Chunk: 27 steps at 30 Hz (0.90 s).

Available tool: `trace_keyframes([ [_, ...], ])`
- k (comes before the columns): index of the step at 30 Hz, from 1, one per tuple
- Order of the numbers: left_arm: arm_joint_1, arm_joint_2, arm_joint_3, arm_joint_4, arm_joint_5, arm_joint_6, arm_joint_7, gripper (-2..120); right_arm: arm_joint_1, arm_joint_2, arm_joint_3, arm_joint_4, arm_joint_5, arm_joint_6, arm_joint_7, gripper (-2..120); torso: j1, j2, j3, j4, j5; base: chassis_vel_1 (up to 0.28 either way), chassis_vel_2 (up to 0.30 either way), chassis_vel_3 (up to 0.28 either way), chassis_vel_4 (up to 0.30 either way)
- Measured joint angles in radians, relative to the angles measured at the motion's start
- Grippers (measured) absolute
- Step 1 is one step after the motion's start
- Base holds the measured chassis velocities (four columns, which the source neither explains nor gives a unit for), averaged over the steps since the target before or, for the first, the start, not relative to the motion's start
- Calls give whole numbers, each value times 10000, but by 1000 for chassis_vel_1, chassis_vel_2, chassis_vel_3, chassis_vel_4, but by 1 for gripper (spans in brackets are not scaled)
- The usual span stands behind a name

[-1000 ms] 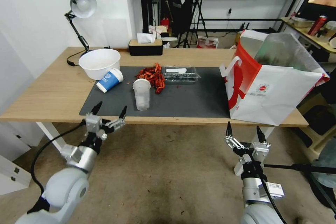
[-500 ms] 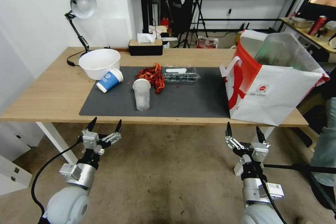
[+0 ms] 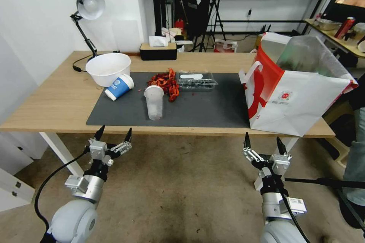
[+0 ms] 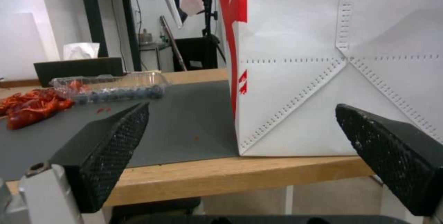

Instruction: Pick up the trash from the table and place it into the takeout bag.

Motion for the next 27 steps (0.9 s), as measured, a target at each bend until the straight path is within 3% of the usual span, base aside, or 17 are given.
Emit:
trace_keyframes([
  [12,-1535,307,1412,-753,-1027,1925,-861,99,-61,-4,43,79,-59,-7,27,100,0,0,0,-1,-1,0,0,0,0],
  [15,-1973,431,1722,-1100,-1717,3144,-1775,98,-31,-3,9,87,-105,-43,27,100,0,0,1,-1,0,0,0,0,0],
  [16,-1973,431,1722,-1100,-1717,3144,-1775,98,-31,-3,9,87,-105,-43,27,100,0,0,1,-1,0,0,0,0,0],
  [20,-2401,473,1951,-1312,-2419,4340,-2880,98,119,9,-150,43,-162,-107,30,100,0,0,0,3,1,0,0,0,0],
  [27,-3076,339,2244,-951,-3066,4861,-3337,97,163,105,-227,-17,-252,-127,36,100,0,0,1,-1,-1,0,0,0,0],
])
